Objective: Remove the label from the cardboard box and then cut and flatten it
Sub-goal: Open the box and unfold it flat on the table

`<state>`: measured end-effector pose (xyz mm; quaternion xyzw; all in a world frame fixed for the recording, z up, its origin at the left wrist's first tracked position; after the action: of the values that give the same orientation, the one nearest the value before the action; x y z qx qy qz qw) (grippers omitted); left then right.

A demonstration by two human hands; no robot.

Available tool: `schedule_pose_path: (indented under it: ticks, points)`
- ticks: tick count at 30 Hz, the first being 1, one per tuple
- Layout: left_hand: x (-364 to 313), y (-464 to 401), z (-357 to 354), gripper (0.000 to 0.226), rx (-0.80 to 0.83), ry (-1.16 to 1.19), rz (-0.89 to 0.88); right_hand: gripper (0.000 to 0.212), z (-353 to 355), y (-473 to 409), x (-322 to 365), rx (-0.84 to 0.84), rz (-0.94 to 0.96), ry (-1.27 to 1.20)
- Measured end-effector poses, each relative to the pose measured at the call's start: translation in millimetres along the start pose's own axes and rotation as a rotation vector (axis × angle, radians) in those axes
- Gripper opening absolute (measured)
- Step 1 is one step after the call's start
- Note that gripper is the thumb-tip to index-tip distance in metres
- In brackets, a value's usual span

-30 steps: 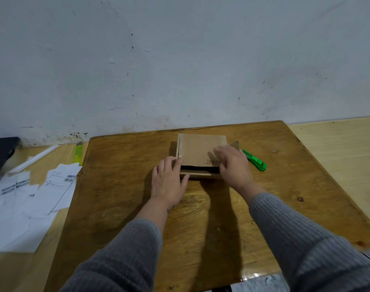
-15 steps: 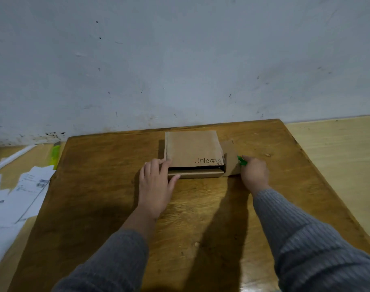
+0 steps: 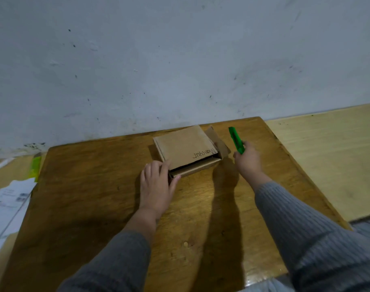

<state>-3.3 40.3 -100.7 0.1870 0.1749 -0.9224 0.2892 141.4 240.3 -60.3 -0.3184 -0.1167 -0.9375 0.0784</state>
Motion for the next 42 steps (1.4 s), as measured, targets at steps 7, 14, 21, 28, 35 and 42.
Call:
schedule_pose_path:
  ticks: [7,14,21,28,35,42]
  points:
    - [13,-17,11,0.085,0.241,0.06,-0.01,0.071,-5,69,28,0.218,0.221,0.048]
    - [26,-25,16,0.083,0.31,-0.051,-0.027,0.054,-27,125,32,0.141,0.429,0.401]
    - [22,-31,22,0.083,0.328,-0.049,-0.001,0.049,-26,148,49,0.084,0.524,0.559]
    - [19,-31,23,0.084,0.336,-0.06,0.017,0.051,-29,156,62,0.092,0.522,0.673]
    - [17,-29,24,0.088,0.348,-0.087,0.034,0.05,-25,164,66,0.111,0.517,0.712]
    - [11,-28,29,0.094,0.411,-0.096,0.059,0.056,-17,166,48,0.145,0.467,0.709]
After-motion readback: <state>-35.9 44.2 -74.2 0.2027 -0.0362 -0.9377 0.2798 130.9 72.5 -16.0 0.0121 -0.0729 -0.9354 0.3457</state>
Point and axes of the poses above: each hand's wrist, its own y-axis away from the middle knuckle, its own z-axis out of the back of the hand, x = y × z, the point moved 1 cm from there along -y, towards the middle knuckle, and after that the axes turned 8 degrees about y, right-handed, at the moved point
